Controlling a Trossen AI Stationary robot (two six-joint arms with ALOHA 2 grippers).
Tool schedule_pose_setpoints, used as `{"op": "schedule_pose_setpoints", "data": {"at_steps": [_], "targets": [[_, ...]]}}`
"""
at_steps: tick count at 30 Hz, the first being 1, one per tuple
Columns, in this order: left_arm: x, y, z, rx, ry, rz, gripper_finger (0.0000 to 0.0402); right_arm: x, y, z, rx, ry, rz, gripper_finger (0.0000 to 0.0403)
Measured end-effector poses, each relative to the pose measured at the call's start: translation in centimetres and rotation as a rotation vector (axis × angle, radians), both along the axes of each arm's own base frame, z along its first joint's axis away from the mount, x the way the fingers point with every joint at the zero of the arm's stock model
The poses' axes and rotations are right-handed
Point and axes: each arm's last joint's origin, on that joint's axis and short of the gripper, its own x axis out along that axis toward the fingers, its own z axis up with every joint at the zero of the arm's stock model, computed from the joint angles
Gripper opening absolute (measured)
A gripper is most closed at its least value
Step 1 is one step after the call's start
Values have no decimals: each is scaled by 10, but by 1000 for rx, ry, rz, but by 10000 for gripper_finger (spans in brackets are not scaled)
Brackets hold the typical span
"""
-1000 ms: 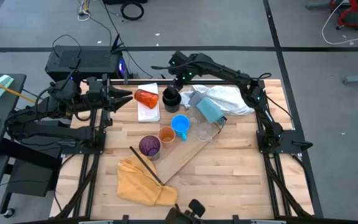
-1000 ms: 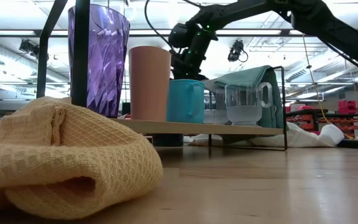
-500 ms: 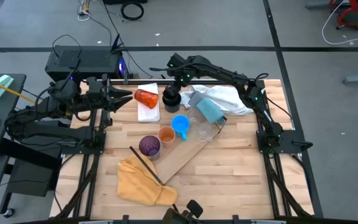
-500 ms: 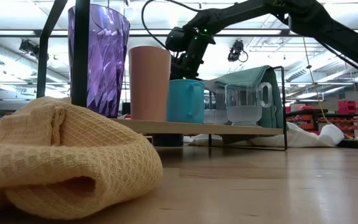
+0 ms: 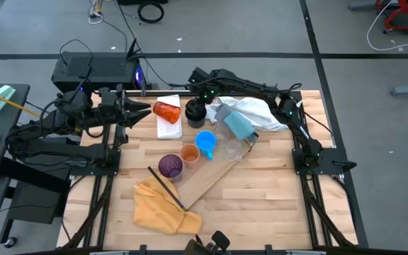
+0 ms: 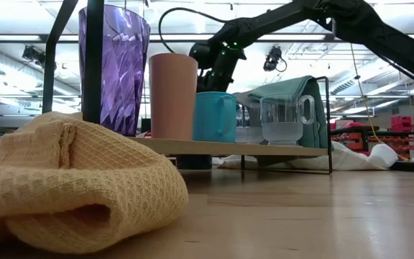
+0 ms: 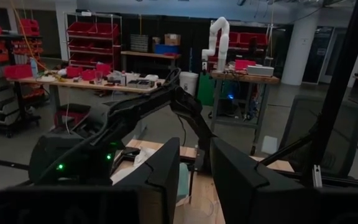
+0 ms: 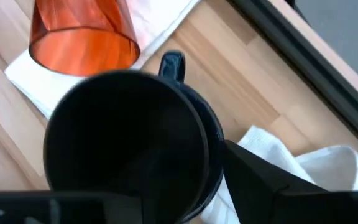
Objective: Stack small to large cups/mugs on shelf
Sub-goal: Remove the black cup from the dark blue mug
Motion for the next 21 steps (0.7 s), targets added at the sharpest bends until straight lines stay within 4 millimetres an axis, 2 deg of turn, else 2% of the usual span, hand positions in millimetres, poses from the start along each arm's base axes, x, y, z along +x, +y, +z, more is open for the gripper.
{"op": "schedule_pose_setpoints", "data": {"at_steps": [3,6,7,15,21], "targets": [[0,0,0,0,2,0,98,0,0,-2,1,1,-1,120],[0,0,0,0,2,0,96,1,0,-2,6,-7,5,36],[0,0,0,0,2,0,96,1,0,-2,5,-4,13,20],[0,0,0,1,3,0,99,0,0,0,-9,-2,17,6],[0,0,0,2,4,0,97,-2,1,19,-39,-35,20,3]]}}
